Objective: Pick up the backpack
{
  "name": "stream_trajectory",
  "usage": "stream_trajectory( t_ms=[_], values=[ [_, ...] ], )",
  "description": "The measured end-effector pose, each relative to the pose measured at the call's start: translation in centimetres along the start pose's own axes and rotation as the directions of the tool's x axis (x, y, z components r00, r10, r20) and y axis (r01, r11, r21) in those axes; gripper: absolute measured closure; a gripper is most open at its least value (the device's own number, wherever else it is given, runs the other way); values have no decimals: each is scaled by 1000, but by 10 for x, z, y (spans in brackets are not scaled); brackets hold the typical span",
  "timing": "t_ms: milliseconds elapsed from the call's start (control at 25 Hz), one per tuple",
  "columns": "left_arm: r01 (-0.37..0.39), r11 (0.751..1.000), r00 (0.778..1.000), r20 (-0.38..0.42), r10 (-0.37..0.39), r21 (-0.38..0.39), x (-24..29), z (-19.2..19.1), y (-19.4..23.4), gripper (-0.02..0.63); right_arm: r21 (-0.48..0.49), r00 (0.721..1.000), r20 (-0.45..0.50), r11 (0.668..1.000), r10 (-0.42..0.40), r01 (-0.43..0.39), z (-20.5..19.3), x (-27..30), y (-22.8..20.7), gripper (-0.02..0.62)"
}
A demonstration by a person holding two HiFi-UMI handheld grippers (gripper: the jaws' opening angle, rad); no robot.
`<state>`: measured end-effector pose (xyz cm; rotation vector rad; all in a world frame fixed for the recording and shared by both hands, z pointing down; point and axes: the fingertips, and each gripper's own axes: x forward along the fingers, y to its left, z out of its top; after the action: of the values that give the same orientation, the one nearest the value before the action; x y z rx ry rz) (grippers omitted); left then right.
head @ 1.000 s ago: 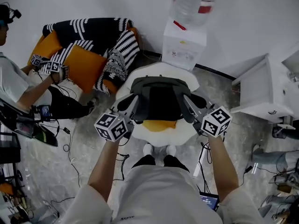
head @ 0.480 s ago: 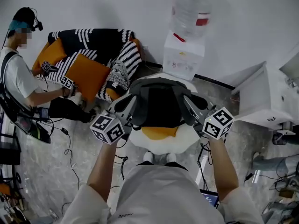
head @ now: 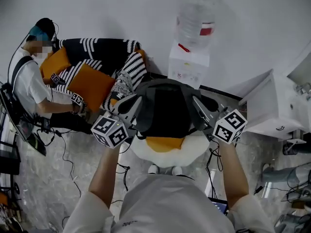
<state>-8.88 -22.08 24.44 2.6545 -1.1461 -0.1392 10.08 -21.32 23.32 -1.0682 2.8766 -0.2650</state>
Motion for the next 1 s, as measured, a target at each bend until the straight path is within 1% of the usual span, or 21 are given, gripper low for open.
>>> stream_trajectory(
  t_ms=[360, 840, 1000],
  values=[
    [29, 999, 999, 34, -30, 42, 12, 29, -8, 586, -35, 999, 38, 999, 10, -9, 35, -3, -5, 557],
    [29, 993, 998, 54, -35, 115, 13, 62, -12, 586, -101, 998, 57, 995, 15, -9, 67, -1, 4, 555],
    [30, 992, 997, 66, -39, 123, 11, 69, -16, 586, -121, 998, 57, 993, 15, -8, 74, -3, 7, 555]
  ],
)
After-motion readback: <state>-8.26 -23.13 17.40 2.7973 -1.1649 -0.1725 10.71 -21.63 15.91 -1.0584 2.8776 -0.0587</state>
